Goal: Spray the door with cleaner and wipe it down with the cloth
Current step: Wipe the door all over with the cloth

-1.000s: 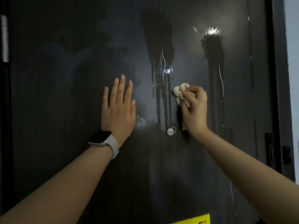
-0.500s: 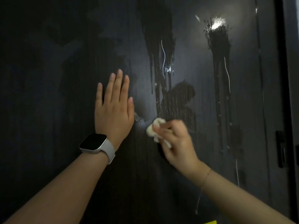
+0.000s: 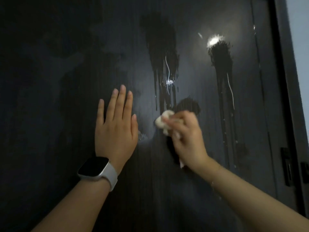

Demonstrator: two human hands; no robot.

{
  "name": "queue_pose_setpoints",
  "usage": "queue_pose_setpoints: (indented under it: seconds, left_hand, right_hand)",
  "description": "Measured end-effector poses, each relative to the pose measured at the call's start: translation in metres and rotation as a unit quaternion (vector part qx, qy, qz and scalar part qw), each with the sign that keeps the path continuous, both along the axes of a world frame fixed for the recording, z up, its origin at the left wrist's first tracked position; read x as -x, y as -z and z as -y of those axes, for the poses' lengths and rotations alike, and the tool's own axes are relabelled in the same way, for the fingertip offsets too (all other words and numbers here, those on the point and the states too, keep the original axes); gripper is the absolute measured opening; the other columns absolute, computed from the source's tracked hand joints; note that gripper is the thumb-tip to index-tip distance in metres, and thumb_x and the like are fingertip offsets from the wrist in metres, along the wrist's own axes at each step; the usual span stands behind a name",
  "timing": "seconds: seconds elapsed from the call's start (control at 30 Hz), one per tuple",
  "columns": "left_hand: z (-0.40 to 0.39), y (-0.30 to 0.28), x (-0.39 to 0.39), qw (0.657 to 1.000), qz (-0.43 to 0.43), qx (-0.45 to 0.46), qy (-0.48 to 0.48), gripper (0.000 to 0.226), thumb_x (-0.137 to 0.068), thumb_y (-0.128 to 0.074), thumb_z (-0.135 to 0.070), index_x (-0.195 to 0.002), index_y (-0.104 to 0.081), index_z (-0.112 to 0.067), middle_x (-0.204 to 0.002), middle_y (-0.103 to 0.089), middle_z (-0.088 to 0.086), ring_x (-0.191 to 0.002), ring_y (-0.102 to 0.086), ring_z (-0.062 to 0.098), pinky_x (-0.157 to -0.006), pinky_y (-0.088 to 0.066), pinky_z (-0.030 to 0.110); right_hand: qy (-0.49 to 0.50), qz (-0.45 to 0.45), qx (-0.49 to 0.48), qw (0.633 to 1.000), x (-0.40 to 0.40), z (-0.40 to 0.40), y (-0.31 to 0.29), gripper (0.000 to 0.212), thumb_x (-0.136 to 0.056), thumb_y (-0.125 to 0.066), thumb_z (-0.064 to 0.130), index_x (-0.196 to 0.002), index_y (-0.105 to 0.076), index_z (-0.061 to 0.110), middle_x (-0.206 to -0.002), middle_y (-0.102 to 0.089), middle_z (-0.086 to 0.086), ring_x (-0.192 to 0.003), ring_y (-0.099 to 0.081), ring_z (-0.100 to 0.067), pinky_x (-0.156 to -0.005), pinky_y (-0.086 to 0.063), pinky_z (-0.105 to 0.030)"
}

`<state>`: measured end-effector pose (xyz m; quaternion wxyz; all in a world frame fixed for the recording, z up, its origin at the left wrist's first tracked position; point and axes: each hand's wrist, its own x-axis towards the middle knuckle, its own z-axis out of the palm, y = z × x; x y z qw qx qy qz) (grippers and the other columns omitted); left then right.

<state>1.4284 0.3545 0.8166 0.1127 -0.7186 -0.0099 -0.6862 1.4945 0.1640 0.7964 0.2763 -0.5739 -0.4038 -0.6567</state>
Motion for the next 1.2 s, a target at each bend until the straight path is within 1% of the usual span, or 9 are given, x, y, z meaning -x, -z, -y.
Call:
queue_pose_setpoints:
  seconds: [0.07, 0.17, 0.27, 0.4, 0.53, 0.67, 0.83, 1.03, 1.2]
  left_hand:
    - [-0.001, 0.001, 0.001, 1.0, 0.001, -0.003, 0.004, 0.058, -0.101, -0.025, -0.031, -0.155, -0.02, -0.01, -0.163, -0.013, 0.008, -0.15, -0.011, 0.022, -0.121, -0.012, 0.049]
    - [-0.001, 0.002, 0.001, 1.0, 0.014, -0.007, 0.014, 0.058, -0.101, -0.025, -0.03, -0.154, -0.019, -0.008, -0.163, -0.013, 0.01, -0.15, -0.012, 0.023, -0.121, -0.013, 0.049]
    - [0.002, 0.005, 0.002, 0.999, 0.041, 0.008, 0.028, 0.063, -0.101, -0.028, -0.029, -0.155, -0.009, -0.005, -0.163, -0.005, 0.016, -0.151, -0.005, 0.028, -0.122, -0.009, 0.048]
    - [0.002, 0.006, 0.003, 0.997, 0.051, 0.035, 0.036, 0.064, -0.101, -0.029, -0.03, -0.154, -0.007, -0.002, -0.161, -0.004, 0.022, -0.151, -0.003, 0.033, -0.122, -0.009, 0.05]
    - [0.0, 0.004, 0.002, 0.998, 0.03, 0.04, 0.024, 0.06, -0.101, -0.025, -0.031, -0.153, -0.019, -0.002, -0.161, -0.011, 0.019, -0.15, -0.01, 0.031, -0.121, -0.013, 0.05]
    - [0.001, 0.002, 0.0, 0.999, 0.026, 0.035, 0.018, 0.06, -0.1, -0.024, -0.031, -0.152, -0.022, -0.001, -0.161, -0.013, 0.019, -0.15, -0.012, 0.03, -0.121, -0.012, 0.049]
    - [0.001, 0.005, 0.0, 0.999, 0.025, 0.037, 0.011, 0.061, -0.1, -0.025, -0.031, -0.152, -0.022, -0.001, -0.161, -0.012, 0.019, -0.15, -0.011, 0.029, -0.121, -0.011, 0.05]
    - [0.001, 0.003, -0.002, 0.999, 0.031, 0.034, 0.009, 0.061, -0.1, -0.026, -0.031, -0.153, -0.022, -0.001, -0.161, -0.011, 0.019, -0.15, -0.011, 0.029, -0.121, -0.012, 0.05]
    - [0.003, 0.006, 0.0, 0.999, 0.022, 0.035, -0.008, 0.062, -0.099, -0.025, -0.031, -0.153, -0.02, -0.001, -0.161, -0.011, 0.019, -0.15, -0.01, 0.029, -0.121, -0.011, 0.05]
  right_hand:
    - [-0.018, -0.033, -0.151, 0.988, -0.01, 0.006, -0.035, 0.033, -0.078, -0.059, -0.008, -0.103, -0.073, 0.007, -0.098, -0.051, -0.005, -0.095, -0.05, -0.021, -0.083, -0.033, -0.011]
    - [-0.059, -0.082, -0.297, 0.95, -0.017, 0.012, -0.067, 0.022, -0.082, -0.06, -0.001, -0.1, -0.072, 0.004, -0.095, -0.046, -0.001, -0.094, -0.055, -0.03, -0.087, -0.042, -0.028]
    - [-0.047, 0.013, -0.148, 0.988, -0.001, -0.018, -0.051, 0.035, -0.081, -0.051, -0.005, -0.107, -0.069, 0.01, -0.094, -0.045, 0.008, -0.097, -0.042, -0.005, -0.093, -0.039, -0.023]
    - [0.003, 0.087, 0.199, 0.976, 0.01, -0.027, -0.032, 0.03, -0.09, -0.058, 0.01, -0.119, -0.066, 0.012, -0.097, -0.052, -0.01, -0.09, -0.044, -0.02, -0.08, -0.035, -0.024]
    - [0.023, 0.06, -0.003, 0.998, -0.009, 0.012, -0.083, 0.024, -0.086, -0.065, 0.004, -0.106, -0.066, 0.017, -0.089, -0.047, -0.01, -0.089, -0.043, -0.018, -0.078, -0.037, -0.026]
    - [-0.025, -0.056, -0.21, 0.976, -0.011, -0.002, -0.104, 0.013, -0.087, -0.065, 0.007, -0.098, -0.07, 0.004, -0.094, -0.042, -0.004, -0.094, -0.05, -0.028, -0.081, -0.038, -0.023]
    - [0.053, 0.057, -0.022, 0.997, -0.003, -0.022, -0.079, 0.02, -0.084, -0.059, 0.006, -0.102, -0.065, 0.001, -0.089, -0.04, -0.004, -0.087, -0.041, -0.02, -0.073, -0.034, -0.027]
    - [0.008, -0.006, -0.113, 0.994, -0.002, -0.021, -0.108, 0.007, -0.088, -0.063, 0.008, -0.094, -0.065, 0.004, -0.093, -0.045, -0.002, -0.09, -0.053, -0.024, -0.076, -0.041, -0.025]
    - [0.014, 0.01, -0.08, 0.997, 0.002, -0.009, -0.042, 0.008, -0.087, -0.067, 0.006, -0.093, -0.068, 0.003, -0.082, -0.043, -0.001, -0.075, -0.046, -0.015, -0.068, -0.033, -0.014]
